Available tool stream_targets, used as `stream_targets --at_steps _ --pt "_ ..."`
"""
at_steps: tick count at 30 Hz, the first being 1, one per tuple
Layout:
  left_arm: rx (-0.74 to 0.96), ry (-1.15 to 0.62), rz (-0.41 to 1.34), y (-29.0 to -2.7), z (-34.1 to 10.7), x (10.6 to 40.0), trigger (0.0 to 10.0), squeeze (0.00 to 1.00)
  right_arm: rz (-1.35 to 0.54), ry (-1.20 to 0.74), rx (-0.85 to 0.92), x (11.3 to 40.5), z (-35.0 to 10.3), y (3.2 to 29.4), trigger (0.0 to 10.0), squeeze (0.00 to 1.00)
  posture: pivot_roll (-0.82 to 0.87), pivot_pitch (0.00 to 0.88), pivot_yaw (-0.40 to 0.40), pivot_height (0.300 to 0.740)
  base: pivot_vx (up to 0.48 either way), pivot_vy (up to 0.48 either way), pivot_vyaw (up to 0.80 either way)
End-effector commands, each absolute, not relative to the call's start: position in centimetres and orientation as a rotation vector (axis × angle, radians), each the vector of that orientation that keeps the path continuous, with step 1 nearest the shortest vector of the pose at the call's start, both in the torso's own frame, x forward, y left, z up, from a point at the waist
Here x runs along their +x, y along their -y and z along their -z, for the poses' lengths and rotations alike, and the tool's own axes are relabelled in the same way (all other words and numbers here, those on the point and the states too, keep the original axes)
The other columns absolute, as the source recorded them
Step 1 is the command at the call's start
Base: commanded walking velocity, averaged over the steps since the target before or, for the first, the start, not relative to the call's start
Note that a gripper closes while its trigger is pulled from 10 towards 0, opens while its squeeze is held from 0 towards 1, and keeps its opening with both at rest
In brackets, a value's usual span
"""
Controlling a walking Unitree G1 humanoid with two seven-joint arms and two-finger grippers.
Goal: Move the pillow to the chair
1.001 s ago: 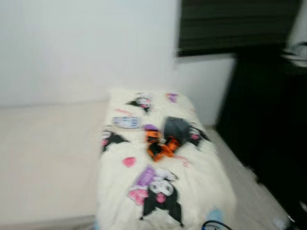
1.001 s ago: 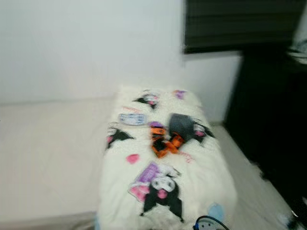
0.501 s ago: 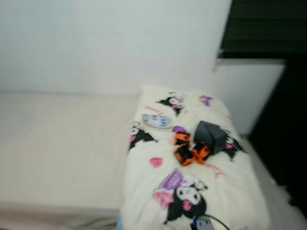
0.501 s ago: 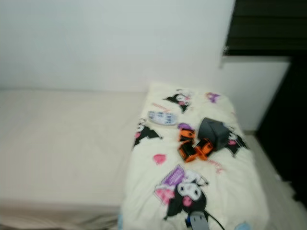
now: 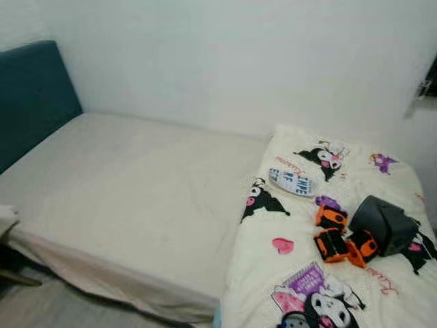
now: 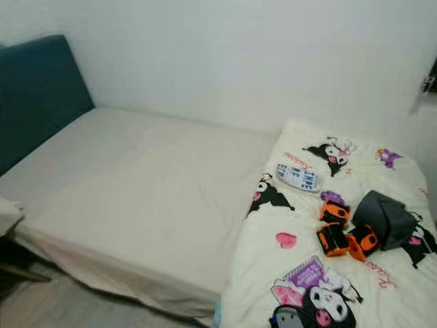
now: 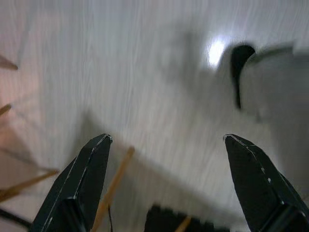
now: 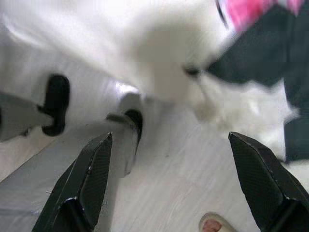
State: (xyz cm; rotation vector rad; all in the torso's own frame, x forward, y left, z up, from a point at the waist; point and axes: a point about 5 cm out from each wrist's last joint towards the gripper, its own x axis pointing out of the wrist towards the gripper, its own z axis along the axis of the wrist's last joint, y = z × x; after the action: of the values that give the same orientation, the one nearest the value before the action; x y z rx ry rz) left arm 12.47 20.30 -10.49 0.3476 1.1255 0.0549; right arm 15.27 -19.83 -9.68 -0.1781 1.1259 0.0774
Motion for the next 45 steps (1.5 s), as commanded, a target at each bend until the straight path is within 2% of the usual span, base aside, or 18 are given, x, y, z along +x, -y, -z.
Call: stream_targets --at_steps 1,45 --pt "0.345 -1.154 -0.059 -20.46 10.75 11.57 10.0 0.00 -0.090 -1.124 -0.171 15.33 9.74 19.28 10.0 0.00 -0.13 0.000 -0.020 0.740 0.000 0.000 0.80" --pt "0.353 -1.128 -0.042 -19.96 10.64 12.13 10.0 0.00 -0.088 -1.107 -0.170 15.50 9.65 19.31 10.0 0.00 -0.14 0.000 -0.023 0.740 0.000 0.000 0.80"
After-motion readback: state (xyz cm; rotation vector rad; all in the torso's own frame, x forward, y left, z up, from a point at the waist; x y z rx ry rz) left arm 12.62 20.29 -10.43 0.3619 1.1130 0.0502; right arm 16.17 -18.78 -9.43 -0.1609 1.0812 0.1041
